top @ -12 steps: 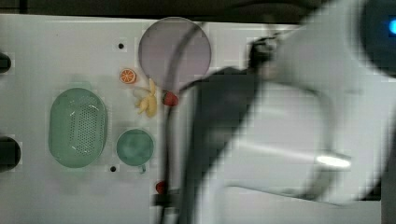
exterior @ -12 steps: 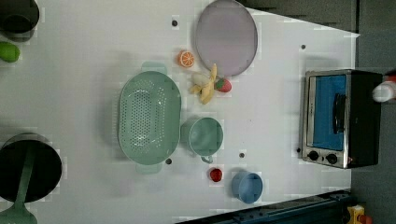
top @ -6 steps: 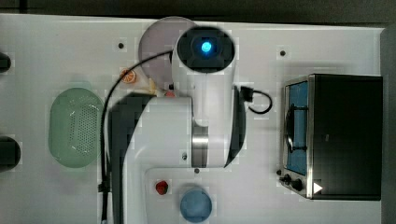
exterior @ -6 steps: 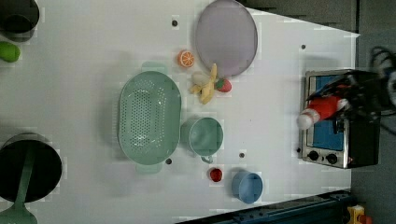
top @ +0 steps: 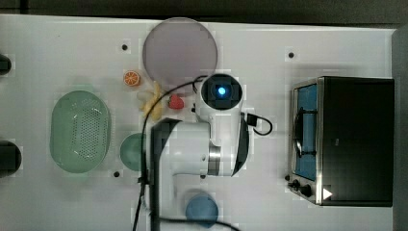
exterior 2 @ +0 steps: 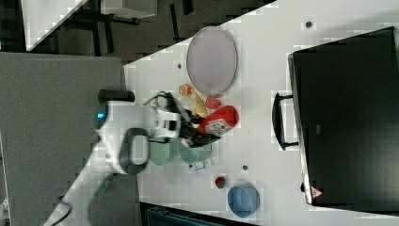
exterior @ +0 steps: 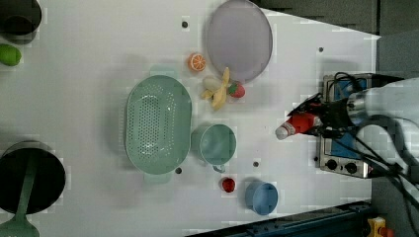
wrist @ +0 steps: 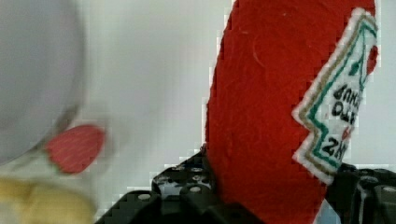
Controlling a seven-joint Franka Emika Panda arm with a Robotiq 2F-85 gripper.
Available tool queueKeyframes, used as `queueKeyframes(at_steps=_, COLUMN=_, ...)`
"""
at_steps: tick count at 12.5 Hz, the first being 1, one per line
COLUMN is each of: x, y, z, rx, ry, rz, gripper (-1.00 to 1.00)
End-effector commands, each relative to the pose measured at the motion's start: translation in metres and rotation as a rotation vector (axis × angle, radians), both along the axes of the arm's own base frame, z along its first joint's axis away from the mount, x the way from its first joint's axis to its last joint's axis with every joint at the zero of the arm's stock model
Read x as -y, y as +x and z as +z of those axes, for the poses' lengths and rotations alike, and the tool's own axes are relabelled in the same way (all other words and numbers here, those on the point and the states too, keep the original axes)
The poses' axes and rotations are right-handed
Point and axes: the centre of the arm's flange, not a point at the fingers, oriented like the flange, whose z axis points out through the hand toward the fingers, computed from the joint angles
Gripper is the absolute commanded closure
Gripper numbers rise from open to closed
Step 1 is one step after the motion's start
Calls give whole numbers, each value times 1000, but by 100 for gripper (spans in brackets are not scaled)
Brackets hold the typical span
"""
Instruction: Pick Ketchup from oven and place it on table.
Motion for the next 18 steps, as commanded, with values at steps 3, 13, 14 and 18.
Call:
queueKeyframes(at_steps=3, x=10, y=10, z=-51, rx=41, ry=-27, rz=-60, gripper=-33)
queueKeyframes(at_steps=13, x=7, y=45, z=103, rx=208, ry=3, rz=-74, gripper=-100)
queueKeyframes(at_steps=14, x=6, y=49, z=141, rx=233, ry=10, rz=-71, gripper=-100)
queueKeyframes(at_steps=18, x=-3, y=51, z=266, rx=267, ry=21, rz=-48, gripper=-100)
